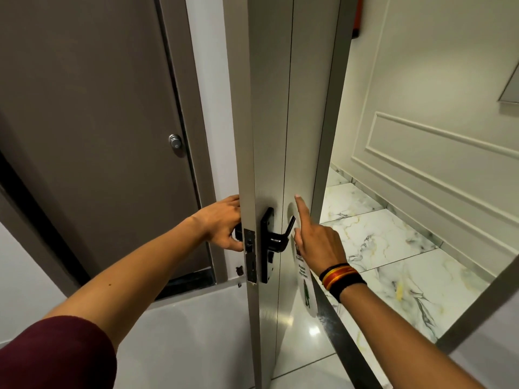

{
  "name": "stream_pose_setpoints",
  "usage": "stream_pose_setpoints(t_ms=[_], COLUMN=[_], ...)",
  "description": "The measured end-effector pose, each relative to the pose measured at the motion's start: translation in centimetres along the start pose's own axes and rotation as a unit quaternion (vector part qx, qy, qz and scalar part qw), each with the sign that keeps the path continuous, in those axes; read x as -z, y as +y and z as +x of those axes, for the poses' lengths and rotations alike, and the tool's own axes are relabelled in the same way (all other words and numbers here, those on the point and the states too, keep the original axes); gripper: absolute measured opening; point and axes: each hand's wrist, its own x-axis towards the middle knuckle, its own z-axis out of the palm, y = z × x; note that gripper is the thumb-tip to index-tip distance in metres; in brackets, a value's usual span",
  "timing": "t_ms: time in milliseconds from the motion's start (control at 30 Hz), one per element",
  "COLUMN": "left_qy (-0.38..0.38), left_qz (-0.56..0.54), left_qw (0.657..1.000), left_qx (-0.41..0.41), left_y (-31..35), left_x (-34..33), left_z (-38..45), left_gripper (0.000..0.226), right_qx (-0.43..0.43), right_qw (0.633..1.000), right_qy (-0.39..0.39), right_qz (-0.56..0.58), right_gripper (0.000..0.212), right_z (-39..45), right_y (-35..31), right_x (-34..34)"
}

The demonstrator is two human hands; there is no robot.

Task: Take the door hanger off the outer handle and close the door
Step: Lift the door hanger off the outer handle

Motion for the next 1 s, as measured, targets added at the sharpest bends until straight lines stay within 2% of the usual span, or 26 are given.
stream_pose_setpoints(t_ms=[100,133,233,300,400,500,533,633,800,867,1000], left_qy=[-0.001,0.001,0.008,0.033,0.090,0.113,0.106,0.038,-0.041,-0.051,-0.079], left_qz=[0.001,0.004,0.023,0.029,0.023,-0.044,-0.063,-0.152,-0.191,-0.165,-0.152], left_qw=[1.000,1.000,0.999,0.997,0.988,0.977,0.976,0.974,0.971,0.975,0.975], left_qx=[-0.012,-0.015,-0.029,-0.058,-0.120,-0.174,-0.182,-0.164,-0.140,-0.138,-0.138], left_y=[0.0,-0.1,-0.6,-0.8,-0.7,-0.7,-0.6,-0.1,1.4,2.1,4.2], left_x=[0.2,0.2,-0.3,-0.7,-0.7,-0.7,-0.7,-0.9,-1.4,-2.0,-2.1], left_z=[0.6,0.8,1.3,1.7,2.7,3.9,4.3,5.3,7.9,9.0,11.5], left_gripper=[0.053,0.053,0.050,0.048,0.048,0.036,0.034,0.032,0.035,0.027,0.032], right_qx=[0.039,0.043,0.038,0.034,0.042,0.060,0.062,0.057,0.002,-0.024,-0.075], right_qw=[0.997,0.995,0.986,0.974,0.950,0.923,0.914,0.888,0.876,0.880,0.900], right_qy=[-0.012,-0.026,-0.051,-0.090,-0.190,-0.238,-0.240,-0.255,-0.323,-0.338,-0.347], right_qz=[-0.064,-0.081,-0.157,-0.207,-0.245,-0.295,-0.320,-0.379,-0.358,-0.332,-0.252], right_gripper=[0.075,0.067,0.025,0.023,0.026,0.009,0.010,0.039,0.040,0.038,0.031], right_z=[2.7,3.6,6.2,7.5,8.5,8.1,7.7,6.3,3.6,2.5,0.0], right_y=[1.4,1.8,3.0,3.8,5.2,6.6,7.0,8.3,10.3,11.1,12.9], right_x=[-0.3,-0.3,0.1,0.6,2.1,3.9,4.5,5.8,8.7,9.9,12.2])
